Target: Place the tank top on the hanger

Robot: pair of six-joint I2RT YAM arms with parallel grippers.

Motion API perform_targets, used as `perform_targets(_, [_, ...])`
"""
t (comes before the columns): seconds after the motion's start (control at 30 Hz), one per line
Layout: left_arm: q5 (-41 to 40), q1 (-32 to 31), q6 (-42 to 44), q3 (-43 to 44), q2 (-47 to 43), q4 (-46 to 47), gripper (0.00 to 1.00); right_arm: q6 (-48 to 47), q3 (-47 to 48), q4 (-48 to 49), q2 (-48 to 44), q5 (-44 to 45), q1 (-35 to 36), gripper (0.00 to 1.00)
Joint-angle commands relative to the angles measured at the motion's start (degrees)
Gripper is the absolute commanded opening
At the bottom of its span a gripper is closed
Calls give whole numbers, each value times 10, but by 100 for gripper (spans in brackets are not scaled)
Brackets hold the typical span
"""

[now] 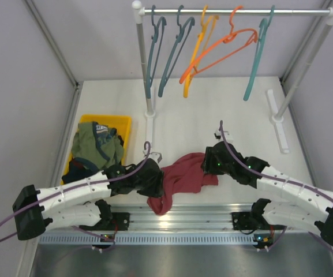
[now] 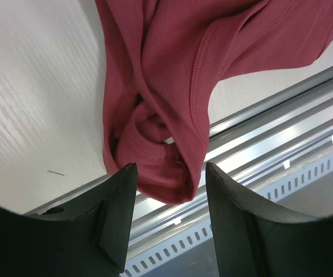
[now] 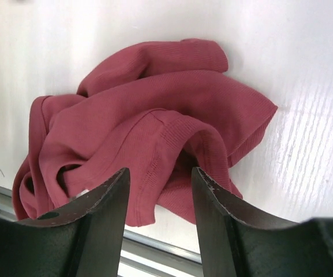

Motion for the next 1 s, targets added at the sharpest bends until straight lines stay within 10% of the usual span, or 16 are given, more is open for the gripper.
perform_targets(0.0, [-47, -30, -63, -14, 5, 6, 55, 12, -19, 54, 1, -36, -28, 47])
perform_targets(0.47, [-30, -98, -87, -52, 92, 110, 53, 12, -28, 124, 67, -40, -43, 43])
perform_targets(0.7, [-1, -98, -75, -73, 88, 175, 31, 9, -29, 122, 61, -39, -45, 24])
perform_targets(0.83, [-17, -98, -60, -50, 74, 175, 0, 1, -9, 94, 47, -33, -45, 0])
perform_targets(0.97, [-71, -84, -39, -1, 20, 142, 0, -20, 31, 51, 8, -19, -44, 0])
